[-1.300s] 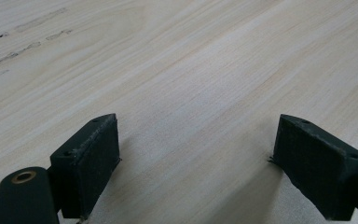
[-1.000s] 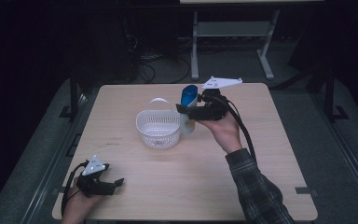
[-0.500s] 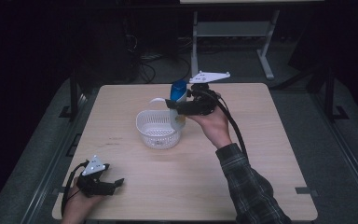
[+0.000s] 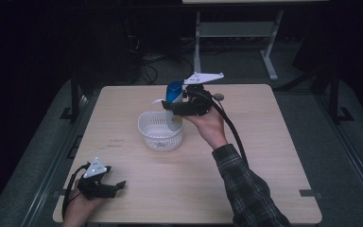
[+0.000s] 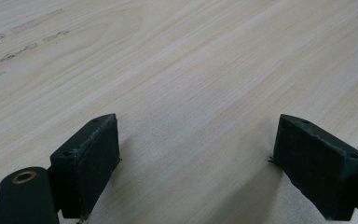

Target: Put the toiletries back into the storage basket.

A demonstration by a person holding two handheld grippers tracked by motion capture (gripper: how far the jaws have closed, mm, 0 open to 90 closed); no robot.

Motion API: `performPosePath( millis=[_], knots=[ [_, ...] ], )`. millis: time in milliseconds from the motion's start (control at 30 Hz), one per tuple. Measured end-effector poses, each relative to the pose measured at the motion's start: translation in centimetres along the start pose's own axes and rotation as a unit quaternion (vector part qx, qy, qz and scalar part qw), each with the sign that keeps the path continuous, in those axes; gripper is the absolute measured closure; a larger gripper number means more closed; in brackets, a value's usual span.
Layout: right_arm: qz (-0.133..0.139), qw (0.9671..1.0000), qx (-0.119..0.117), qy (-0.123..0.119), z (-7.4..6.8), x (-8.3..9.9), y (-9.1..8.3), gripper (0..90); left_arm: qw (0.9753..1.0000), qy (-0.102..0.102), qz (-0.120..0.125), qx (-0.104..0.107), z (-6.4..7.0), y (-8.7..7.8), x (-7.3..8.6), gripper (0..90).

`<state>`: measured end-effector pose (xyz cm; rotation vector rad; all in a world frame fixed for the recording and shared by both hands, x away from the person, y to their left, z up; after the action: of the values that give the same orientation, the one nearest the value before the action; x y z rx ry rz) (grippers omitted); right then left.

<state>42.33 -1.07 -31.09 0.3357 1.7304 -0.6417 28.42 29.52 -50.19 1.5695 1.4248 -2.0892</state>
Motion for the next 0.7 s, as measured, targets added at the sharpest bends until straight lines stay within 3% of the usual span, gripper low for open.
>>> performPosePath(
  millis=[700],
  knots=[
    [-0.020,0.9997,0.001,0.012,1.3,3.2,2.3,33.1,1.0000,0.001,-0.001,0.002,0.0,0.0,0.0,13.5]
  ],
)
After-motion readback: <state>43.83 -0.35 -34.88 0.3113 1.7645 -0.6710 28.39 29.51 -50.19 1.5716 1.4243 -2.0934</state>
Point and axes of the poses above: each handheld gripper's, and its own axes: y roughly forward along the jaws, x roughly out of its underside, z roughly to its right, the point moved 4 cm from there along y, roughly forward along the jaws, and after that the axes turned 8 degrees about z, right-handed, at the moved point
